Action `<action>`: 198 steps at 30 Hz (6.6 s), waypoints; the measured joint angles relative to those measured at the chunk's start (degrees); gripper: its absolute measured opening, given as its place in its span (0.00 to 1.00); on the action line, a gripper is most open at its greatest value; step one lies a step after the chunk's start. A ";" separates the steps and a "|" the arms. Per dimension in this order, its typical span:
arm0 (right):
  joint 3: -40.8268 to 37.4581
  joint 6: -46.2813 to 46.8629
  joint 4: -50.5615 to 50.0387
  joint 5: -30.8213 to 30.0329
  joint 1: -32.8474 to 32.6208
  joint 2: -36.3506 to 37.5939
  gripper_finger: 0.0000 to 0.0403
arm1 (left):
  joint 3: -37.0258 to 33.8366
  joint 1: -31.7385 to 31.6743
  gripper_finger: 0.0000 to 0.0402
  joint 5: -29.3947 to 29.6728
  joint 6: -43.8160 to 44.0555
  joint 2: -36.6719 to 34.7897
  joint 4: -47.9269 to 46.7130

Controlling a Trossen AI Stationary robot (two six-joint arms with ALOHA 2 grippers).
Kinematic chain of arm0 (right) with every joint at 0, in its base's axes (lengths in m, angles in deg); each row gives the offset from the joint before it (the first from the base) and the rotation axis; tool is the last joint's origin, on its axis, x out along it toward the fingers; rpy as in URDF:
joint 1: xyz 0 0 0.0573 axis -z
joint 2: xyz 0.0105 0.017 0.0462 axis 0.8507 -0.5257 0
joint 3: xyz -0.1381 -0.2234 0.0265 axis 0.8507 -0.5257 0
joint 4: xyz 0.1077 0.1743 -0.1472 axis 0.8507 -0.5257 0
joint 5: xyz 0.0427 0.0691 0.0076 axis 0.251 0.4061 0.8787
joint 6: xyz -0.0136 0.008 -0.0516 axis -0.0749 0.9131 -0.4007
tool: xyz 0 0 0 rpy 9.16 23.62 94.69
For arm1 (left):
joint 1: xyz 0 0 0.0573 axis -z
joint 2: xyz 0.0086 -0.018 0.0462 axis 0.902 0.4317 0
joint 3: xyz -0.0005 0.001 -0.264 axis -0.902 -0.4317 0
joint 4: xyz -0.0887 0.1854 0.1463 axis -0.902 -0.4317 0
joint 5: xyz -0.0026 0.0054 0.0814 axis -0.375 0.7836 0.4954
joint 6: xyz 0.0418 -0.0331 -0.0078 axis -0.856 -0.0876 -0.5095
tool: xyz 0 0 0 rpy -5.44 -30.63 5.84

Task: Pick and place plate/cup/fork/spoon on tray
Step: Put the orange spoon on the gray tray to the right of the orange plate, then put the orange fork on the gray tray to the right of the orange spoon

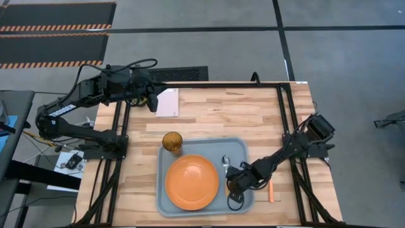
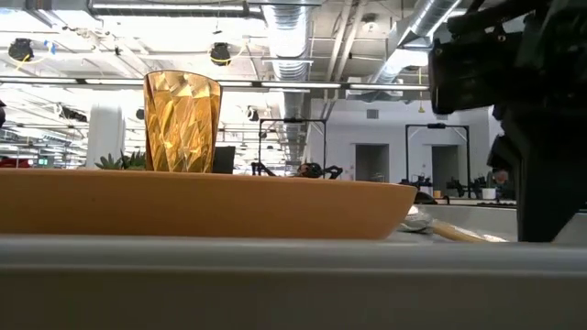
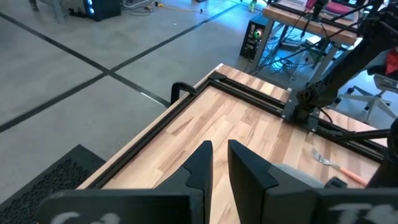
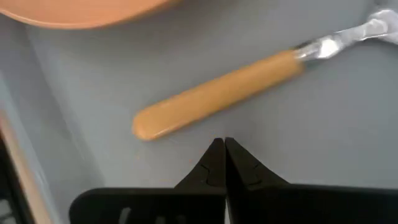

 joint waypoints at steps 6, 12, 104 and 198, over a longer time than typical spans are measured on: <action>0.00 0.77 0.28 0.13 -0.29 -0.65 0.02 | 0.00 0.02 0.08 0.00 -0.04 0.02 0.07; -0.13 0.77 -1.28 0.13 -0.25 0.92 0.02 | 0.00 0.01 0.08 0.00 -0.07 0.00 0.20; -3.73 2.14 17.53 -5.62 0.44 -1.21 0.03 | 0.00 0.01 0.08 0.90 -0.70 0.00 0.04; 3.83 42.90 -28.47 2.69 6.30 9.85 0.10 | -0.02 0.00 0.53 3.19 1.07 0.07 -2.93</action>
